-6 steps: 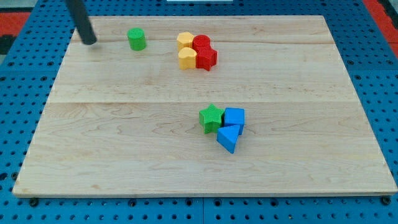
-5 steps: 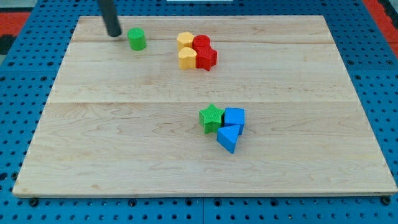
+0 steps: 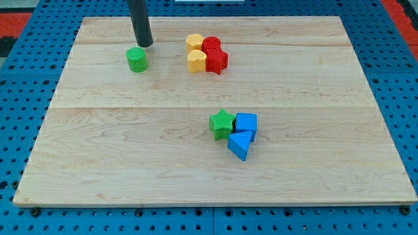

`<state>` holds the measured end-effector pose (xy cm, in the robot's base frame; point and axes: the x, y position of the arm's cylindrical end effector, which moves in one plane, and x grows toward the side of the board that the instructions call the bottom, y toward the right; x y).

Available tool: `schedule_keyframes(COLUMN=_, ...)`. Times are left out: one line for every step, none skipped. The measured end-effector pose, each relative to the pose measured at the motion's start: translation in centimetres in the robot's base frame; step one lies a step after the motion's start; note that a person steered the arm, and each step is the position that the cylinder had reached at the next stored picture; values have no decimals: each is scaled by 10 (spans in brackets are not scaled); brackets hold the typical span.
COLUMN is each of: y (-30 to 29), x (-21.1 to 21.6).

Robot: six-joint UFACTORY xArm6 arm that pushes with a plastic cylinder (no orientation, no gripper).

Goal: Push green circle closer to blue triangle

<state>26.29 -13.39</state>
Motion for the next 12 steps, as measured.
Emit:
schedule_keyframes(y=-7, x=21)
schedule_keyframes(y=-6, x=83)
schedule_keyframes(y=-6, x=91)
schedule_keyframes(y=-18, x=59)
schedule_keyframes(y=-24, x=98)
schedule_keyframes(y=-10, x=170)
schedule_keyframes(y=-11, x=162)
schedule_keyframes(y=-20, x=144)
schedule_keyframes(y=-2, x=200)
schedule_keyframes(y=34, x=247)
schedule_keyframes(y=18, x=234)
schedule_keyframes(y=-12, x=237)
